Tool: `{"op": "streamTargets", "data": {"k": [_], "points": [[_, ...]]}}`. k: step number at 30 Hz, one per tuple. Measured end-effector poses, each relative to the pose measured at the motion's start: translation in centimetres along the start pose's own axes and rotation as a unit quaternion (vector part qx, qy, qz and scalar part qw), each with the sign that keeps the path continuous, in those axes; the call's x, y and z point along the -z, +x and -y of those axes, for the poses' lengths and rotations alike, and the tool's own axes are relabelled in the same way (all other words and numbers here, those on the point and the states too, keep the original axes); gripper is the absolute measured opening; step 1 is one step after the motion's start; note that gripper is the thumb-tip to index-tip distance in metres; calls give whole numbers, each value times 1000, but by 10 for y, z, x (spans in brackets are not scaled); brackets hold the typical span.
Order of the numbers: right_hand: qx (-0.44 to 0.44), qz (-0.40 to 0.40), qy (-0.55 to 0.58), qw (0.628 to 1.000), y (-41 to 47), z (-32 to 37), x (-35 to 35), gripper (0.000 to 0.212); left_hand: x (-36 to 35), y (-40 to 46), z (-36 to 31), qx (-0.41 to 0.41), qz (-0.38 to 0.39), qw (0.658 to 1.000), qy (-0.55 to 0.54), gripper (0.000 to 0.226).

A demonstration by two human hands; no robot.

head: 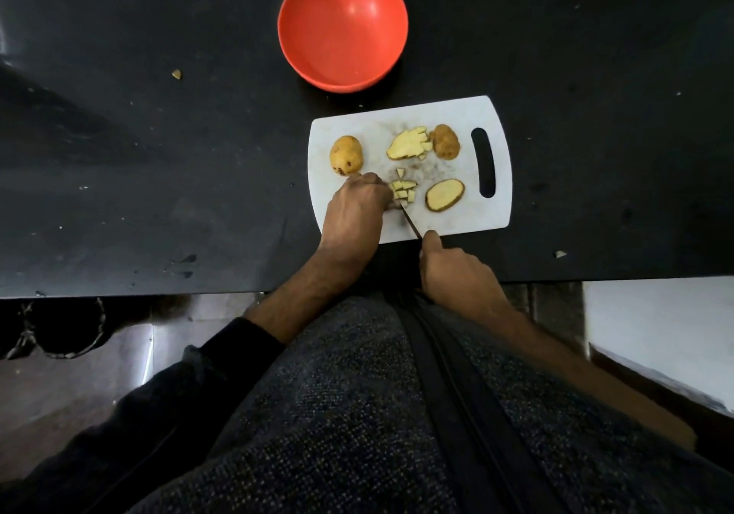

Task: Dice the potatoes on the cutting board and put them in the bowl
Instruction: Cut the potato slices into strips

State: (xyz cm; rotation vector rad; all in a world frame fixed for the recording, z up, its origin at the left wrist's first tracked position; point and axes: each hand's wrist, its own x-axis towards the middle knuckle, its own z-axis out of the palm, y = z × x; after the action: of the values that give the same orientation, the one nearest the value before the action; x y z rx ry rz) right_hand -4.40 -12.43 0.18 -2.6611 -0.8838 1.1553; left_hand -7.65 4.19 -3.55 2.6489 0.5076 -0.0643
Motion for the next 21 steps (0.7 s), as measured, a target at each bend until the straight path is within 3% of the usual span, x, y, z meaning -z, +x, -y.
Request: {"op": "streamTargets", "data": {"k": [4,11,21], "points": [[6,-5,-12,1000,-6,1,4,12,3,0,-2,19,5,1000,10,4],[34,-81,16,996,-5,9,18,12,2,-2,3,35,2,999,-11,8],[31,-65,13,997,5,6,9,12,2,-3,2,24,-20,999,-30,8]]}}
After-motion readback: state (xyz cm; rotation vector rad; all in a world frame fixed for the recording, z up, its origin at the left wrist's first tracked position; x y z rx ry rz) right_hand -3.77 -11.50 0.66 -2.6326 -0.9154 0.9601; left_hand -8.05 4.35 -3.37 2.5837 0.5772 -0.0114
